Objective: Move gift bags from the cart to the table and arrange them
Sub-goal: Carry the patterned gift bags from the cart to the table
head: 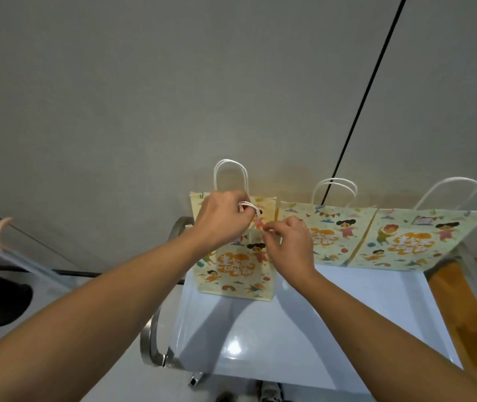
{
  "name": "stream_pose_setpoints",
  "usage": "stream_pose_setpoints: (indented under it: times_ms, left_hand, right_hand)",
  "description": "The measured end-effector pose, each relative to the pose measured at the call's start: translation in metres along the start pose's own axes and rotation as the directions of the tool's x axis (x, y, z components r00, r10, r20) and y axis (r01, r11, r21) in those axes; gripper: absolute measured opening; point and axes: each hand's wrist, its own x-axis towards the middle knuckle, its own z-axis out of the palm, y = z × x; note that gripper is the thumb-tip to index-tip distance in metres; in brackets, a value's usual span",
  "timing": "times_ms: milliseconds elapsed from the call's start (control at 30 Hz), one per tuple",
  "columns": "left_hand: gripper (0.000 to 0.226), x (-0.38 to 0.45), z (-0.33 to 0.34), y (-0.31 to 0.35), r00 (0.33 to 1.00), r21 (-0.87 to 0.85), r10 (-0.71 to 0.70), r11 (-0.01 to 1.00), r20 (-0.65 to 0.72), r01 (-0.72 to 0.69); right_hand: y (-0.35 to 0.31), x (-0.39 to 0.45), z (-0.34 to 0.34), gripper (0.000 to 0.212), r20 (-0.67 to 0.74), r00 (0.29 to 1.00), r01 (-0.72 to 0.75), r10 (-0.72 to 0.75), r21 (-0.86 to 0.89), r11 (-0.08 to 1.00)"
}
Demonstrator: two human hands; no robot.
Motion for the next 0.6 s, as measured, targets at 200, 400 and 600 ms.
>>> stream_pose_setpoints:
  times_ms: [200,400,600]
  left_hand:
    - [0.018,-0.011,-0.011,0.009,0.998,-0.016,0.047,0.999,0.046,-0.046]
    - [0.013,-0.044,-0.022,0.027,0.959,-0.025,0.26,0.966,0.114,-0.259]
    - [0.013,-0.104,-0.026,0.058,0.834,-0.123,0.529,0.848,0.158,-0.515]
  right_hand:
    - [-0.005,-0.011,-0.011,0.015,-0.037,0.999,0.009,-0.012,-0.072,0.997]
    - [-0.019,-0.057,-0.042,0.017,-0.102,0.99,-0.119,0.102,-0.18,0.976]
    - [-0.039,-0.165,-0.068,0.015,-0.361,0.912,-0.295,0.195,-0.247,0.923]
